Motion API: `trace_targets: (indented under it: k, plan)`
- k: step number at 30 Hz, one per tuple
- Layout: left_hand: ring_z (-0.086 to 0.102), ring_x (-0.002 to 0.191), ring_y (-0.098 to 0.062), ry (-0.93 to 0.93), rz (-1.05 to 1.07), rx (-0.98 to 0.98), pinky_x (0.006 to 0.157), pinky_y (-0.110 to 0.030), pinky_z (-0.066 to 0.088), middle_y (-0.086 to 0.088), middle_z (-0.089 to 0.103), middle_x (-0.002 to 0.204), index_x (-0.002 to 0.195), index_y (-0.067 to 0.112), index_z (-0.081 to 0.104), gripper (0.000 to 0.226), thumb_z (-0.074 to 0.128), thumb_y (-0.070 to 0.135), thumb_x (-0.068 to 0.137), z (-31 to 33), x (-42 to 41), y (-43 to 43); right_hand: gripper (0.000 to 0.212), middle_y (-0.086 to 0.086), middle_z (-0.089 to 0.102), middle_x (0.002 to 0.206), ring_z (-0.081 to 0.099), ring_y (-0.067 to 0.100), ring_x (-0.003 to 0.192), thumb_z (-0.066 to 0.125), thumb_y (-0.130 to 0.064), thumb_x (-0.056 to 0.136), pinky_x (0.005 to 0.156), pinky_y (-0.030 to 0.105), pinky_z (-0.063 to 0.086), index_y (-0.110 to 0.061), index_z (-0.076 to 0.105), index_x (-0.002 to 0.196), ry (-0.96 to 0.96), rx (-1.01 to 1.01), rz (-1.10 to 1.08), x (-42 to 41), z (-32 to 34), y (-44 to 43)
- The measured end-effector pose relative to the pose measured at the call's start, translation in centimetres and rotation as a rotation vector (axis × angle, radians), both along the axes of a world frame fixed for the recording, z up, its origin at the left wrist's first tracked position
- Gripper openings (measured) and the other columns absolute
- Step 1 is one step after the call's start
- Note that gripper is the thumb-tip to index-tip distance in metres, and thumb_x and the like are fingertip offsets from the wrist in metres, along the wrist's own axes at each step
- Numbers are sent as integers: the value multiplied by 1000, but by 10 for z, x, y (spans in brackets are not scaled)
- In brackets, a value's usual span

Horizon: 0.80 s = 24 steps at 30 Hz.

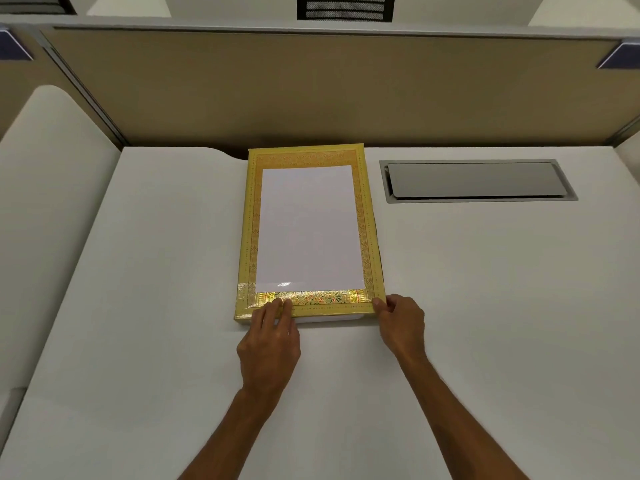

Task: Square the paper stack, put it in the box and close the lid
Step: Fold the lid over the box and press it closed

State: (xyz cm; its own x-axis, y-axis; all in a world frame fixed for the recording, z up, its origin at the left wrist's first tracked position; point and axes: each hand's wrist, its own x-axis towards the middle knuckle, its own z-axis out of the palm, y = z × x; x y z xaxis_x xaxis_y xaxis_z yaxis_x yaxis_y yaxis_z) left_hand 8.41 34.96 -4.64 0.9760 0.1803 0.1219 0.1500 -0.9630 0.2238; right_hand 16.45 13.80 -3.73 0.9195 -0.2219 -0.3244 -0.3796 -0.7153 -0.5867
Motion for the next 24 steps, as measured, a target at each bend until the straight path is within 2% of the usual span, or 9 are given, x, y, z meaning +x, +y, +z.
trace_targets:
  k: [3,6,9,11,12,14,16,19,24]
  plan:
    - [74,96,-30,22,11,-41,59,-43,60,-12,77,107,108,8,79,39,82,24,73,8,4,3,34,15,74,106,64,21,81,62,-33,98,71,27,51,-3,73,111,50,-23,56,5,1,-5]
    - [73,95,-28,-50,22,-168,63,-41,61,-8,77,105,105,10,78,33,70,28,78,13,15,15,52,13,64,128,66,27,107,71,-35,92,90,37,56,-7,60,135,56,14,75,16,4,-11]
    - [63,117,-31,-96,37,-214,90,-45,56,-11,70,125,119,8,72,40,61,29,86,16,48,38,64,12,50,145,52,28,130,69,-35,92,106,43,48,-13,46,148,-97,21,200,49,9,-9]
    - [42,140,-35,4,23,-214,113,-49,37,-15,52,149,138,9,59,50,56,33,94,17,81,57,63,10,39,156,40,28,142,63,-32,97,111,41,39,-14,38,152,-170,-40,359,82,11,-2]
    - [29,149,-35,78,0,-194,119,-49,27,-14,39,158,146,11,50,54,54,35,98,17,98,66,63,8,30,162,32,28,147,59,-31,99,113,43,36,-16,33,155,-179,-75,436,99,12,2]
    - [7,155,-33,219,-54,-157,122,-49,15,-11,15,167,157,16,31,64,48,42,101,15,131,84,63,4,14,168,21,26,152,53,-30,102,117,47,32,-17,26,158,-171,-131,559,131,13,11]
    - [-3,155,-34,351,-67,-187,122,-52,11,-7,1,169,160,19,18,68,42,46,103,15,159,98,61,5,8,169,16,26,154,49,-28,104,120,46,29,-13,23,158,-154,-172,639,158,13,17]
    - [5,155,-35,459,-89,-258,121,-53,16,-4,-6,169,161,19,14,67,40,44,104,22,186,109,59,8,9,169,18,26,154,45,-25,106,122,41,27,-7,23,158,-132,-207,687,188,13,23]
    - [20,153,-29,467,-84,-285,120,-50,21,0,-1,170,160,20,19,67,49,39,103,26,204,114,54,6,18,167,38,31,145,45,-25,106,116,42,36,-9,31,155,-120,-238,669,202,8,29]
